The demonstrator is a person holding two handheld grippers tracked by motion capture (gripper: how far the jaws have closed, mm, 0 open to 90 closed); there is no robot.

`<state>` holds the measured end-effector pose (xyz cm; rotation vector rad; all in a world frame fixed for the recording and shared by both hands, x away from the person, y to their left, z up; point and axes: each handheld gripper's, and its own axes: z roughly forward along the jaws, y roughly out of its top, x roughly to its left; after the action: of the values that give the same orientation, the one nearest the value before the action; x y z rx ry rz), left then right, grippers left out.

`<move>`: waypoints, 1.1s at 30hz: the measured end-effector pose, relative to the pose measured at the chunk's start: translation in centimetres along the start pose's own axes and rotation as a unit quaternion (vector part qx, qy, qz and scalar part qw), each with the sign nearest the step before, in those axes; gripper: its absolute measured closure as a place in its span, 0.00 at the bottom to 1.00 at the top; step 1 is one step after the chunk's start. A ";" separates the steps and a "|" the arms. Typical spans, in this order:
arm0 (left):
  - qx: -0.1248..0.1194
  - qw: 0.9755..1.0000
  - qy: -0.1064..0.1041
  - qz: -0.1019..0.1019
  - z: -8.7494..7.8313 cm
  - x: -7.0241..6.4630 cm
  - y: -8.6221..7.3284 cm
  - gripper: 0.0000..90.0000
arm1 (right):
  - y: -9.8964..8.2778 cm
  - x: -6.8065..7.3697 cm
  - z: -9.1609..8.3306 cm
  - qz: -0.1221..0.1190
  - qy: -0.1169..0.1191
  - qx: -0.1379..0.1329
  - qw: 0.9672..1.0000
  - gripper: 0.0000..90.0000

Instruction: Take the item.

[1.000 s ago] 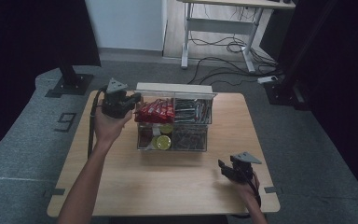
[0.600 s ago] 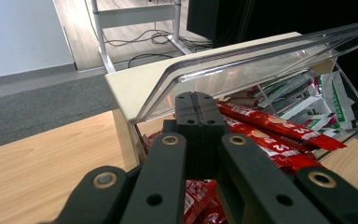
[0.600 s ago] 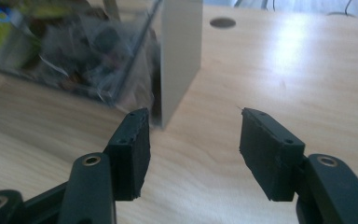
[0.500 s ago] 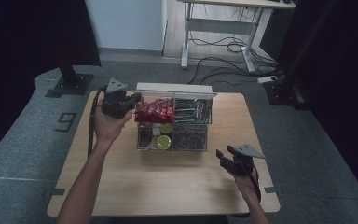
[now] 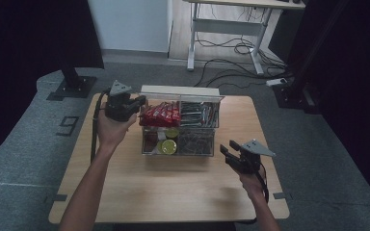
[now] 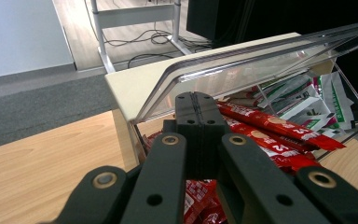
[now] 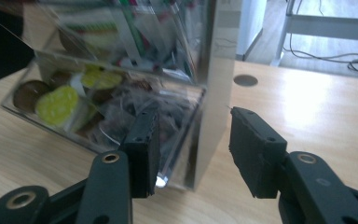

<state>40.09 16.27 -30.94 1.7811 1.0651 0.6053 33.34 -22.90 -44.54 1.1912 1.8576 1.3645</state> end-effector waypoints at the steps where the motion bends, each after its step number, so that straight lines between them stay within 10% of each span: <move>1: 0.000 1.000 0.000 0.000 0.0 0.0 0.0 1.00 | 0.3 0.1 0.0 -0.001 0.002 -0.002 1.000 0.59; 33: -0.001 1.000 -0.003 -0.001 0.0 0.1 0.1 1.00 | 8.8 3.4 2.6 -0.034 0.032 -0.006 0.999 0.74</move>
<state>40.20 16.37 -30.81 1.7792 1.0618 0.5978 36.87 -17.84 -36.93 1.0784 1.9138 1.3901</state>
